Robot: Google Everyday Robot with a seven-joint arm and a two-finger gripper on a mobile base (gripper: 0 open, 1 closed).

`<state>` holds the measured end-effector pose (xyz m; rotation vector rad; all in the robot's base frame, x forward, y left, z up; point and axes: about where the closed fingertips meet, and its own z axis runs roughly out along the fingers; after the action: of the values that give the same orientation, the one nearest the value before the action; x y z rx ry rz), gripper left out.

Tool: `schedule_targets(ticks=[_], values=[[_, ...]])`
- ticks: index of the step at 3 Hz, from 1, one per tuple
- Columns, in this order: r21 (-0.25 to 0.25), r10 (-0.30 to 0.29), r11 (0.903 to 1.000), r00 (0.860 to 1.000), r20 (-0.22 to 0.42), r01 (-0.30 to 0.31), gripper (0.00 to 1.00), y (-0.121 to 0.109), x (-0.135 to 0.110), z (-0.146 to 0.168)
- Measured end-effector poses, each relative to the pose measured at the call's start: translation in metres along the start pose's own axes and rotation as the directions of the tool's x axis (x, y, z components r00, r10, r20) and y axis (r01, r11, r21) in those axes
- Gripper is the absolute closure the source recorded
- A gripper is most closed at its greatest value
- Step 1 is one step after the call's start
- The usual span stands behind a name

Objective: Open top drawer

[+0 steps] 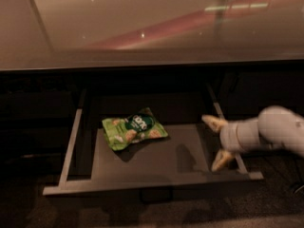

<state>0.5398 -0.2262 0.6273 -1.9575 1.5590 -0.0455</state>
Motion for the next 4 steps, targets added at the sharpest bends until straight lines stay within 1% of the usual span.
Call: schedule_targets(ticks=[1, 2, 3, 4], values=[[-0.002, -0.008, 1.0000, 1.000, 0.003, 0.008, 0.00, 0.006, -0.010, 0.002], [-0.002, -0.008, 1.0000, 1.000, 0.003, 0.008, 0.00, 0.006, -0.010, 0.002], [0.023, -0.014, 0.9996, 1.000, -0.027, 0.014, 0.00, -0.023, -0.022, -0.016], [0.068, -0.038, 0.9968, 0.997, -0.069, 0.043, 0.00, -0.053, -0.041, -0.046]])
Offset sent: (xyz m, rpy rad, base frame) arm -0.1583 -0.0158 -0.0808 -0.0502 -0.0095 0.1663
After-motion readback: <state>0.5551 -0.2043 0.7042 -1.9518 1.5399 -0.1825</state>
